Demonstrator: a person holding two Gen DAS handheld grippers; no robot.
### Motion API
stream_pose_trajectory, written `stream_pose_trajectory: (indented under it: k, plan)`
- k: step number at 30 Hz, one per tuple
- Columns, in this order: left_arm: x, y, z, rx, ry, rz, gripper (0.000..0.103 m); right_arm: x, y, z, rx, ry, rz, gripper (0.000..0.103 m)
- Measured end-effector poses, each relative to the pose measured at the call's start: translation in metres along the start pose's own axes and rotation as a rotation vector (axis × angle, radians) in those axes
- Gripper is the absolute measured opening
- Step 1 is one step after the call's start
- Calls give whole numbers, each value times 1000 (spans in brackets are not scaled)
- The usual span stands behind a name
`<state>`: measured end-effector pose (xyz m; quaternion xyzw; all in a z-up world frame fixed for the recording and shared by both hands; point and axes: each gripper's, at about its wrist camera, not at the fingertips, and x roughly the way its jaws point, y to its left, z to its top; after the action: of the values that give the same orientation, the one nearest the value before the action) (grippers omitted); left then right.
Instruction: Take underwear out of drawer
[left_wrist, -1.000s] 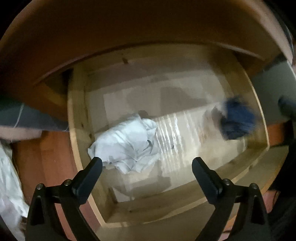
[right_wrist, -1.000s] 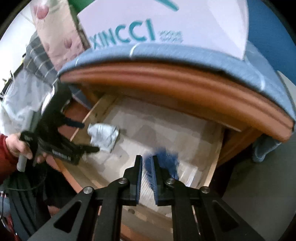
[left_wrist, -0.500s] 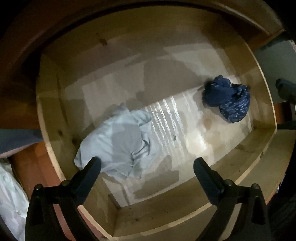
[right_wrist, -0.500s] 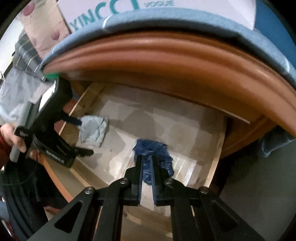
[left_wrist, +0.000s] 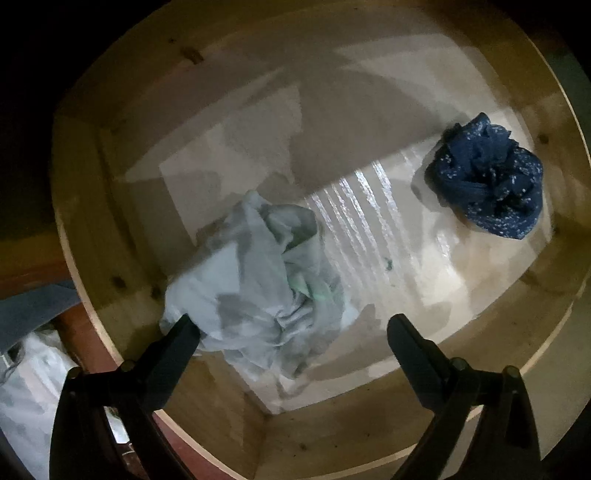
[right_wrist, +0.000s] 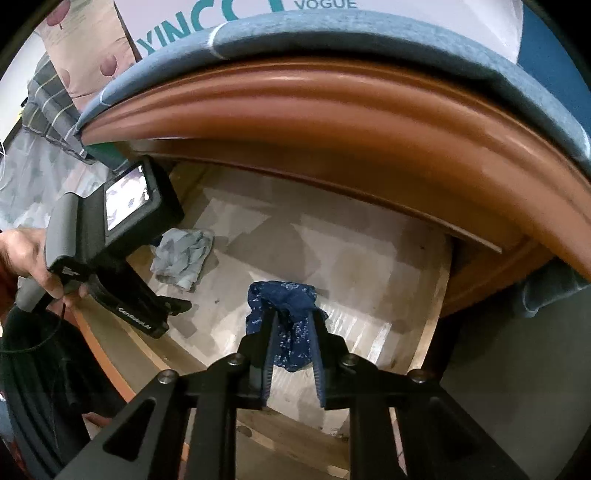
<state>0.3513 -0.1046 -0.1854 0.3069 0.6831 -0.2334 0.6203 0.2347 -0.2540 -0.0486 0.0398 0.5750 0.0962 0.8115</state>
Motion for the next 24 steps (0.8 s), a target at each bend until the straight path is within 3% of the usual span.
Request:
stream_pose_trajectory:
  k: [6, 7, 8, 10, 12, 15, 20, 24]
  plan:
    - [-16, 13, -4, -57, -47, 29, 51, 7, 1, -2, -18, 33, -15, 18]
    - [-19, 15, -8, -65, -58, 29, 43, 8, 1, -2, -20, 41, -15, 21]
    - [-23, 17, -10, -72, -69, 24, 41, 11, 2, -2, -23, 53, -22, 36]
    - [-31, 22, -16, -84, -99, 20, 32, 15, 4, -2, -29, 73, -13, 54]
    - [-38, 21, -20, -97, -125, 8, 28, 19, 10, -3, -48, 95, -2, 56]
    - [-42, 24, -27, -126, -129, -44, 14, 25, 15, -4, -84, 116, -10, 61]
    - [-48, 27, -42, -146, -156, -114, 7, 41, 33, -1, -192, 202, -44, 65]
    - [-48, 28, -42, -157, -164, -103, 14, 64, 48, 10, -298, 243, -91, 65]
